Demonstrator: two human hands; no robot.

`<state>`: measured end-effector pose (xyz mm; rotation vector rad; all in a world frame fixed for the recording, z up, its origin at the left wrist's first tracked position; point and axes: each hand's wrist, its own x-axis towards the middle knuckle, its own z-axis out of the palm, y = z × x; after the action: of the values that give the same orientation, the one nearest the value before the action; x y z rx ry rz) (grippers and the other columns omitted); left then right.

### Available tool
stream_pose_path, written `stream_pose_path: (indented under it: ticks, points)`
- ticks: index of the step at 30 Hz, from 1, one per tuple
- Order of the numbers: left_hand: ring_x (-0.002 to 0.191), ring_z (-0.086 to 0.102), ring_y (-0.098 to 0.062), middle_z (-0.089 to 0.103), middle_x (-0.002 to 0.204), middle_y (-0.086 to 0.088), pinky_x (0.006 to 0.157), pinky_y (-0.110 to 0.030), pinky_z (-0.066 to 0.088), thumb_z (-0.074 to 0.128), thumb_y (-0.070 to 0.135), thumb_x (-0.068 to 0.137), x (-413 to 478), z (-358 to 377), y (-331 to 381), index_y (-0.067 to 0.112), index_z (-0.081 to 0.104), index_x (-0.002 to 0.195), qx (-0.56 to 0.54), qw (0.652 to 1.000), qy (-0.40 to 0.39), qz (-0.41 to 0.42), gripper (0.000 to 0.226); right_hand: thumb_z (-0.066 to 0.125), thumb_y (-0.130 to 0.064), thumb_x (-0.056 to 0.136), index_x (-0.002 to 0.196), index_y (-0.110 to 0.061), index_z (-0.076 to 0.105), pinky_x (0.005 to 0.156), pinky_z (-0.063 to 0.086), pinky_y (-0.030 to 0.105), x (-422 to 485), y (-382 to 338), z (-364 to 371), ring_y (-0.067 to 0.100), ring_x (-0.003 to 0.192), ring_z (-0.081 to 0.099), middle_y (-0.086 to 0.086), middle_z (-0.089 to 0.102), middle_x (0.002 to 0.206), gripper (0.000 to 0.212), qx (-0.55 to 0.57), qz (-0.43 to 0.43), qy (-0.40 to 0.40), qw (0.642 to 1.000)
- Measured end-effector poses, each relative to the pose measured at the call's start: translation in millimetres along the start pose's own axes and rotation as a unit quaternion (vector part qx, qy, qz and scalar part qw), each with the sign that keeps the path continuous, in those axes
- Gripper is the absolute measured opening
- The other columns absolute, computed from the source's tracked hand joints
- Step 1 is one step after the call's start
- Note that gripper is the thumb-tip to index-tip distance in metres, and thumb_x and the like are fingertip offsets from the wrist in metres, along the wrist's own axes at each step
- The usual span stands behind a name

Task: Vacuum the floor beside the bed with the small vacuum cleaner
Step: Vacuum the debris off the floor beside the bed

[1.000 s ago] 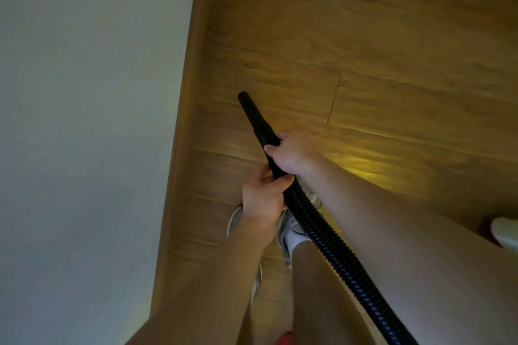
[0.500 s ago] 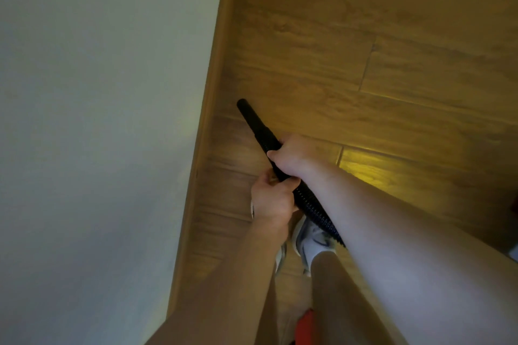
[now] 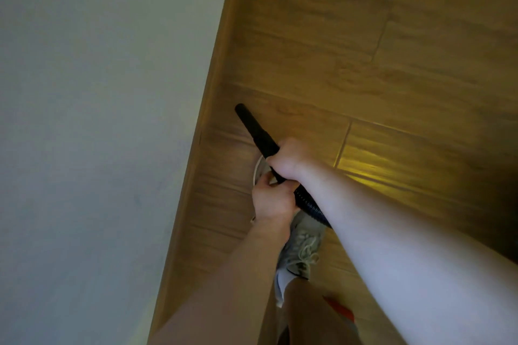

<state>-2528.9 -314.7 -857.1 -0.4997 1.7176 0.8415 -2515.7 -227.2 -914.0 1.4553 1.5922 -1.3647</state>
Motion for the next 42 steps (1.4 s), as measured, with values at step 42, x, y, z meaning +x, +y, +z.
stream_pose_path:
  ticks: [42]
  points:
    - [0.086,0.076,-0.012,0.079,0.094,0.006,0.080,-0.040,0.064,0.066,0.002,0.095,-34,-204,-211,0.023,0.064,0.127,-0.040,0.998,-0.046,0.028,0.039,0.066,-0.033,0.090,0.107,-0.016,0.072,0.052,0.040,0.025,-109,51,252,0.017,0.069,0.058,0.002,0.065,0.085,0.024,-0.011,-0.017,-0.004,1.000]
